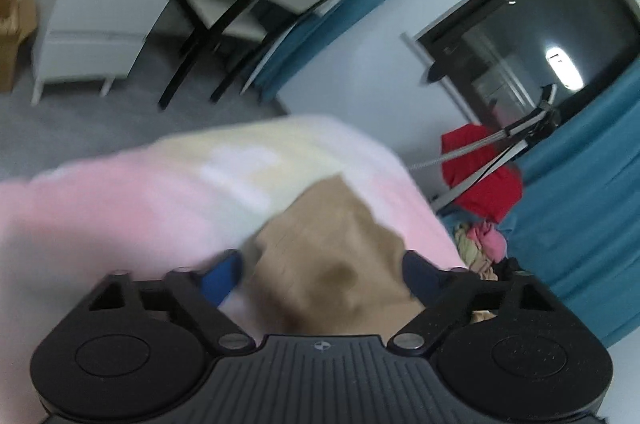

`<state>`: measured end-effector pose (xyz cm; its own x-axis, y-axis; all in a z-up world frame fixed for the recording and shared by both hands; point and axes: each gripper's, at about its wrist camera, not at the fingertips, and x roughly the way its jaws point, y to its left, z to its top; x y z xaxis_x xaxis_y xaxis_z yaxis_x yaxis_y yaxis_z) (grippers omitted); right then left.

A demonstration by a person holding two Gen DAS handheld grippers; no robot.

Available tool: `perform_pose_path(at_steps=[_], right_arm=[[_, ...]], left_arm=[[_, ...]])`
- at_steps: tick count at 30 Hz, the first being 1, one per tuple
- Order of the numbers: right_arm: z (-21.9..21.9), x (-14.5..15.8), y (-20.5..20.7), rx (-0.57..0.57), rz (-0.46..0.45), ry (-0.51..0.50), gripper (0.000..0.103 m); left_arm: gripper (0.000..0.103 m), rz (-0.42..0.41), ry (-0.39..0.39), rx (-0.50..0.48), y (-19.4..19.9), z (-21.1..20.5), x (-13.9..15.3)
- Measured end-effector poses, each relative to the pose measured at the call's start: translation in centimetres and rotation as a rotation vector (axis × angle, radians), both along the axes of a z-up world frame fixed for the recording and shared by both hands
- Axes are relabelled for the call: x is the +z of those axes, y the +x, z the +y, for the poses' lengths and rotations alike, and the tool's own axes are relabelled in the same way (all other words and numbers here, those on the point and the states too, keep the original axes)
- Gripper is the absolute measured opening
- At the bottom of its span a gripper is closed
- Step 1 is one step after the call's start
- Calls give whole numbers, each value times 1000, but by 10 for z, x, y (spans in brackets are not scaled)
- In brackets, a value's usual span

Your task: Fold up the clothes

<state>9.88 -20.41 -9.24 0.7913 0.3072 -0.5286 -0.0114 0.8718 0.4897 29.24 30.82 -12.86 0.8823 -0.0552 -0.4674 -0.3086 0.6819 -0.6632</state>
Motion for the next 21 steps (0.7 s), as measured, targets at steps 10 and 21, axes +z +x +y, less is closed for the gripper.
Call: perform_pose_path(at_steps=[10,21], right_arm=[[-22,-7,18,-109,-13,9,72],[-43,13,-19,-154,-65,62,72]], left_arm=[[5,-40,362,-134,29,-57,36],[4,-262,798,-507,3,-252,144]])
